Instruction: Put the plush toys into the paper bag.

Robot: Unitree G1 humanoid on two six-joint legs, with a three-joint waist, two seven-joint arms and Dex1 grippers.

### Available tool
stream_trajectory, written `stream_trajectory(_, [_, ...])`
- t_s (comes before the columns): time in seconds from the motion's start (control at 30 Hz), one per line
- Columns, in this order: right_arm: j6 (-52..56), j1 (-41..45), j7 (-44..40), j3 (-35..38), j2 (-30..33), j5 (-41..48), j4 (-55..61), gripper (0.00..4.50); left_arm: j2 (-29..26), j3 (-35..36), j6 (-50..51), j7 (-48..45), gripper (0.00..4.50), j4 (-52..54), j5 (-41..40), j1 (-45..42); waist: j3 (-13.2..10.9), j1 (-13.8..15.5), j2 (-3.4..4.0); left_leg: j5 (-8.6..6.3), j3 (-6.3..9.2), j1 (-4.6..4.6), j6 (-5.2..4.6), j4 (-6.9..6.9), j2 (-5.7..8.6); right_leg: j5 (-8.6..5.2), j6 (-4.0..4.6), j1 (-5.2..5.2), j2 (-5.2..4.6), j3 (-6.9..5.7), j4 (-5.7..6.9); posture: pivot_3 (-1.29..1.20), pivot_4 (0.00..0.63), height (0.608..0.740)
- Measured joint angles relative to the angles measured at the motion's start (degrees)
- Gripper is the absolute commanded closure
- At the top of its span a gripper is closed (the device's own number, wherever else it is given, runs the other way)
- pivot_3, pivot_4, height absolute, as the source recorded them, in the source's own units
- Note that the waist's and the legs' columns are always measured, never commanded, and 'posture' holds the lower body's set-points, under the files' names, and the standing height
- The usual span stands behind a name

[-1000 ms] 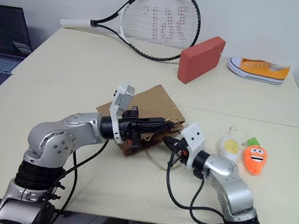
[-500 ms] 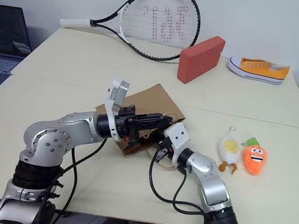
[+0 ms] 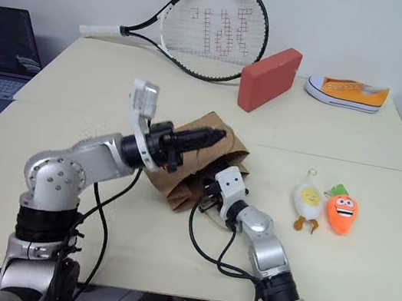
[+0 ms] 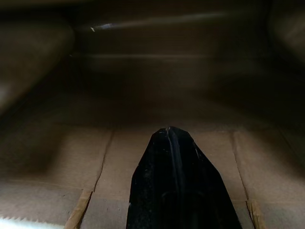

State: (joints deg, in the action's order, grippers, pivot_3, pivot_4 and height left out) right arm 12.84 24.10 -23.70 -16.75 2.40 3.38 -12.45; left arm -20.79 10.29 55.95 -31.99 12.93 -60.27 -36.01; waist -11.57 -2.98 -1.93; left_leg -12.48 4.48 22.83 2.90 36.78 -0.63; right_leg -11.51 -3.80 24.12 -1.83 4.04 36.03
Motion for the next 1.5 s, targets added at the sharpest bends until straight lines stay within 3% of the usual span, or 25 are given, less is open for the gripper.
stream_trajectory(0.23, [-1.13, -0.66, 0.54, -0.04, -0.58, -0.39, -0.18, 4.49, -6.35, 1.97, -0.45, -0.72, 4.5, -2.75, 0.6, -7.0, 0.0, -0.2, 0.0, 0.0, 0.16, 0.0, 0.0, -0.14, -0.01, 0.0, 0.0, 0.0, 0.13, 0.01, 0.0, 0.0, 0.15, 0.74])
stream_trajectory(0.57, [-0.96, -0.98, 0.72, -0.14, -0.89, -0.7, 0.24, 4.49, -13.33, -1.05, -3.68, -7.85, 4.5, -5.04, 7.5, -14.18, 0.0, -0.29, 0.0, 0.0, 0.2, -0.06, 0.01, -0.35, -0.03, 0.0, 0.0, 0.02, 0.17, 0.02, 0.01, 0.0, 0.15, 0.74])
stream_trajectory(1.07, [2.08, -1.03, 0.44, -0.02, -0.89, -0.91, 2.23, 4.49, -12.57, -3.39, -3.82, -12.46, 4.5, -3.49, 9.59, -10.61, 0.0, -0.29, 0.0, 0.0, 0.28, -0.06, 0.02, -0.52, -0.03, 0.01, -0.01, 0.04, 0.2, 0.02, 0.01, 0.0, 0.15, 0.74])
stream_trajectory(1.5, [10.84, -1.09, -0.16, 2.53, 1.79, 0.81, 13.58, 4.49, -8.69, -5.4, -2.49, -11.31, 4.5, 1.03, 8.4, -6.31, 0.0, -0.28, 0.0, 0.0, 0.34, -0.07, 0.02, -0.69, -0.03, 0.06, -0.06, 0.08, 0.21, -0.01, 0.02, 0.0, 0.15, 0.74])
